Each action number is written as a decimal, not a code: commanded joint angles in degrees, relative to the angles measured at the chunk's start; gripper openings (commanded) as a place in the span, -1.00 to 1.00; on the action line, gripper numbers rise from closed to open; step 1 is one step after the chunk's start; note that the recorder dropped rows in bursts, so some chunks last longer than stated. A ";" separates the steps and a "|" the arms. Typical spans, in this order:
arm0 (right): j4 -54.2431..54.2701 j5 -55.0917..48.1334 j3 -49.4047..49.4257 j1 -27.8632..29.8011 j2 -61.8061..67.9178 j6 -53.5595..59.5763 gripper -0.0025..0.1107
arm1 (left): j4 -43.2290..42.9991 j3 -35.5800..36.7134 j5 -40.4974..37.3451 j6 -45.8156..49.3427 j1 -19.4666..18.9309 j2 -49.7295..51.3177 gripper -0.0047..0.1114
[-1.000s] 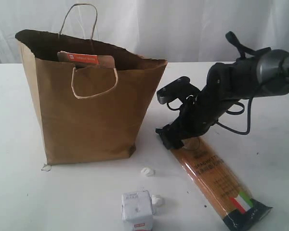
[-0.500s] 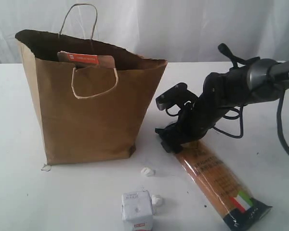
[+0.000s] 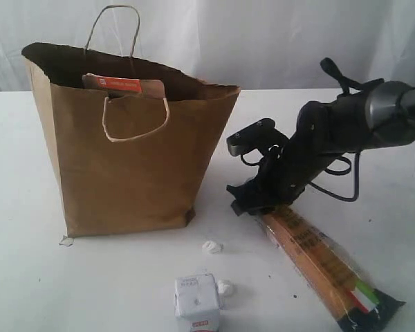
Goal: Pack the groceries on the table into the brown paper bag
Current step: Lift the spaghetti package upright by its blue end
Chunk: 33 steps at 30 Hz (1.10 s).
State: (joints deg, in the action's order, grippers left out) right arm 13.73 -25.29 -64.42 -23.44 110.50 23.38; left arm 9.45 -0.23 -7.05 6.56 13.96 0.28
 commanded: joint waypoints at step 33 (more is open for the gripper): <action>2.59 18.95 8.47 5.76 -52.58 -5.70 -0.96 | 0.28 0.23 -0.11 -0.33 -0.30 -0.28 -0.92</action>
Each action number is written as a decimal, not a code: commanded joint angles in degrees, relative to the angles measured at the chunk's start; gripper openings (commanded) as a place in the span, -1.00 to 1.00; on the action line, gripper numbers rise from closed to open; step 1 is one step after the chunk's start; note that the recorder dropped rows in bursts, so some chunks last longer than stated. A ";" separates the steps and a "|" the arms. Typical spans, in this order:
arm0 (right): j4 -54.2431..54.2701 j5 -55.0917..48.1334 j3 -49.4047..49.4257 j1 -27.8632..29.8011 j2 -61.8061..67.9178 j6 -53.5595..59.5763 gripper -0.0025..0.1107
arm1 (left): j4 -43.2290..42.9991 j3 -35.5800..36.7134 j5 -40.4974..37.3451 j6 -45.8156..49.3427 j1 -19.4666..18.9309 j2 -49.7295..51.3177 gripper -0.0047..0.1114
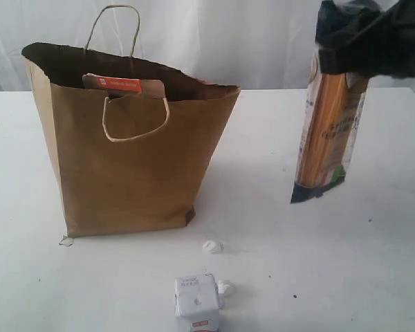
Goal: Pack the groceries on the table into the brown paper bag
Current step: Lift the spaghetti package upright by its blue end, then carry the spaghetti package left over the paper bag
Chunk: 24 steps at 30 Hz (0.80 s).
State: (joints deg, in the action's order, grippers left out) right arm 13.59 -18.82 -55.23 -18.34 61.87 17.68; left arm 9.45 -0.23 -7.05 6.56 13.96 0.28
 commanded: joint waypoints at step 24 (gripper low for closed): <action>2.90 23.24 -24.21 -17.69 3.27 0.48 -0.96 | 0.28 0.23 -0.11 -0.33 -0.30 -0.28 -0.92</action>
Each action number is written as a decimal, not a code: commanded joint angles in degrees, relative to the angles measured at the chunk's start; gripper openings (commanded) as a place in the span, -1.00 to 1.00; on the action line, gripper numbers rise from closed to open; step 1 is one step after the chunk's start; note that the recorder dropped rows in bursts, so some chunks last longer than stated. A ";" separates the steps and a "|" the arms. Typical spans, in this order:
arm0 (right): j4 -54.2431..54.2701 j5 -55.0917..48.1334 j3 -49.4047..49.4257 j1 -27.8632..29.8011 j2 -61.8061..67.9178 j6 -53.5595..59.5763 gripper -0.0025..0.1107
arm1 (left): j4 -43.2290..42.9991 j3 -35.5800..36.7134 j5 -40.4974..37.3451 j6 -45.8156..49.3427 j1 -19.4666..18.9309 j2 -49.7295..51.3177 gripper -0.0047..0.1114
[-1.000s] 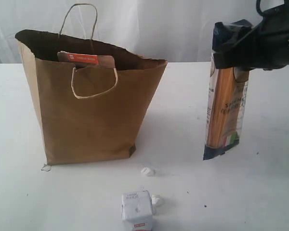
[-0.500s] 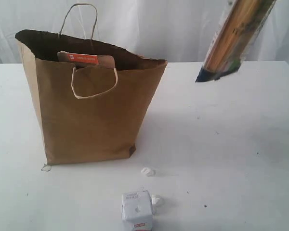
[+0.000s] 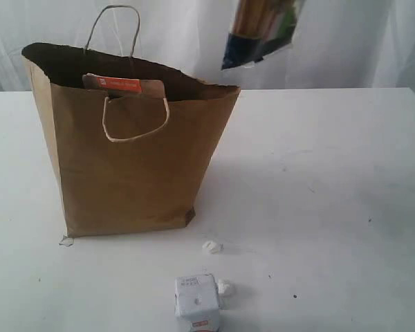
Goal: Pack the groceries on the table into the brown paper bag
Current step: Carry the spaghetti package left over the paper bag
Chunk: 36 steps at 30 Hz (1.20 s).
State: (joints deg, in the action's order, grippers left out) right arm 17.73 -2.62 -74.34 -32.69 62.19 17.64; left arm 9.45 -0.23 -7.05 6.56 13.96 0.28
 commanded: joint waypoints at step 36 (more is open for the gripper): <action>-5.43 10.10 -32.53 -17.99 38.19 0.53 -0.96 | 0.28 0.23 -0.11 -0.33 -0.30 -0.28 -0.92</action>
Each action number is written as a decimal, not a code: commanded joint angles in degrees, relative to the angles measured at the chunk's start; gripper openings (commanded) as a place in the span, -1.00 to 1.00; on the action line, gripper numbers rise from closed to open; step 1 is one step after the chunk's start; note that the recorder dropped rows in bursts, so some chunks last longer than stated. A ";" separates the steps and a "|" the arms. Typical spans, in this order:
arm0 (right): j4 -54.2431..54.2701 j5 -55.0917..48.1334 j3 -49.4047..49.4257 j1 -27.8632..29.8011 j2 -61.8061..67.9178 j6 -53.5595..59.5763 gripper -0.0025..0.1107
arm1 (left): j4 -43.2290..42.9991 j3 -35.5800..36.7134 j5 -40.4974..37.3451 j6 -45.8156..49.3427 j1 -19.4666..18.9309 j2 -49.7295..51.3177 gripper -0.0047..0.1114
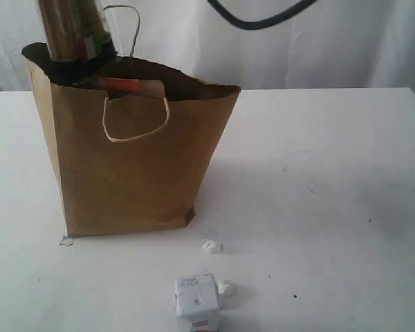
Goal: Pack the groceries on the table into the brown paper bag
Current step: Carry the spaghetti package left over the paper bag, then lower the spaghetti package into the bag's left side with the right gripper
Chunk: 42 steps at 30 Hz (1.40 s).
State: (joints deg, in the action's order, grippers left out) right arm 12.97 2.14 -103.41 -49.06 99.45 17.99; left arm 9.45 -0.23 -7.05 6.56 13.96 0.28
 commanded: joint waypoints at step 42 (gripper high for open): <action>0.87 -7.46 -4.52 -2.94 11.46 5.33 -0.96 | 0.28 0.23 -0.11 -0.33 -0.30 -0.28 -0.92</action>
State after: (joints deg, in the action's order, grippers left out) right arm 13.39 -5.38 -107.90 -51.99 110.50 22.67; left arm 9.45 -0.23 -7.05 6.56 13.96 0.28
